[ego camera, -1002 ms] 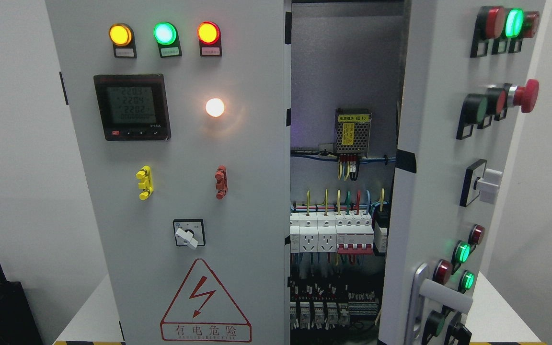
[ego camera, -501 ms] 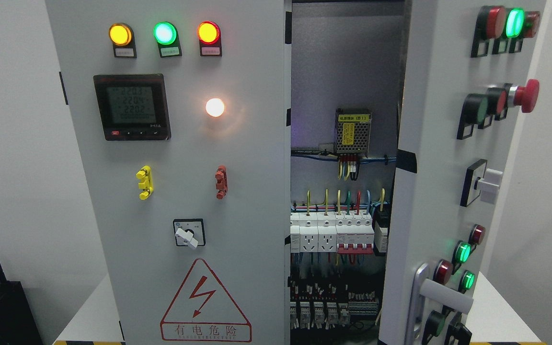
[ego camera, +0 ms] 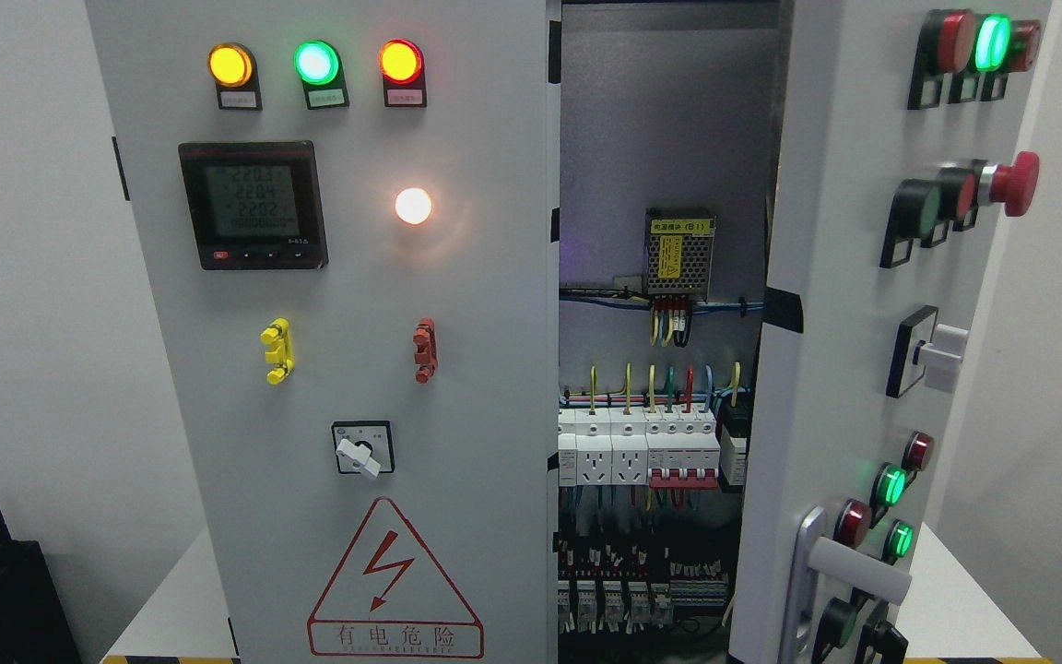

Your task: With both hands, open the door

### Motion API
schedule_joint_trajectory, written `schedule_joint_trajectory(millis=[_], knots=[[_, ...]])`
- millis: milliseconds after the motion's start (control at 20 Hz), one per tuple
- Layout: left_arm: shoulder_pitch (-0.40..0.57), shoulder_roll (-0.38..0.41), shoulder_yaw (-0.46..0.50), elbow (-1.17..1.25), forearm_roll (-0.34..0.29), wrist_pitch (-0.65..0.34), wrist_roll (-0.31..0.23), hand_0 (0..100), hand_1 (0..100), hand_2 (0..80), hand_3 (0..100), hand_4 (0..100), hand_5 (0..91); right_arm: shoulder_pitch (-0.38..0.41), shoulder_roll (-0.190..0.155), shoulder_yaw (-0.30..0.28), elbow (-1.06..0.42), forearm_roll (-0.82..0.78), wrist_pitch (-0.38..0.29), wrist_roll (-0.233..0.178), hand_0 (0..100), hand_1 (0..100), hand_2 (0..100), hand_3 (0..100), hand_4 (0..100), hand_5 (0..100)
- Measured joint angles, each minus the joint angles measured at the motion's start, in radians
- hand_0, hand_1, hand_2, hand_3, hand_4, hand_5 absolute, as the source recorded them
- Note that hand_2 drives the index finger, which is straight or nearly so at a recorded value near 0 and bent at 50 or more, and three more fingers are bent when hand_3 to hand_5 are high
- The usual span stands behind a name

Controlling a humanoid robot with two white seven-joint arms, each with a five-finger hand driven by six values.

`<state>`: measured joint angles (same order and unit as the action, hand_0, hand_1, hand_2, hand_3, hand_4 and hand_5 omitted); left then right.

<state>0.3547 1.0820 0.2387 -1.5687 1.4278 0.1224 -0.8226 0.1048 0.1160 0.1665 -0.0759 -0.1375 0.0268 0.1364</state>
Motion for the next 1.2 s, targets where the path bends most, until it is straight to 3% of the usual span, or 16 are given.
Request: schedule_joint_trajectory(millis=[200,451,952,1102,1202], knots=[[-0.073,0.123,0.042,-0.03,0.088,0.043,-0.05,0,0,0.0,0,3,0.0,0.0,0.001,0.0,0.0,0.0,0.0,0.0,0,0,0,0,0,0],[-0.15,0.244,0.079,-0.056,0.16,0.08,-0.069,0,0,0.0,0,3,0.0,0.0,0.002,0.0,0.0,0.0,0.0,0.0,0,0,0,0,0,0],[-0.218,0.355,0.099,-0.113,0.224,0.084,-0.073,0,0,0.0,0,3,0.0,0.0,0.003,0.0,0.0,0.0,0.0,0.001,0,0,0,0,0,0],[-0.334,0.366,0.032,-0.126,0.228,0.084,-0.075,0,0,0.0,0,3,0.0,0.0,0.003,0.0,0.0,0.0,0.0,0.001,0,0,0,0,0,0],[-0.472,0.357,-0.057,-0.131,0.216,0.085,-0.077,0,0,0.0,0,3,0.0,0.0,0.003,0.0,0.0,0.0,0.0,0.002,0,0,0,0,0,0]])
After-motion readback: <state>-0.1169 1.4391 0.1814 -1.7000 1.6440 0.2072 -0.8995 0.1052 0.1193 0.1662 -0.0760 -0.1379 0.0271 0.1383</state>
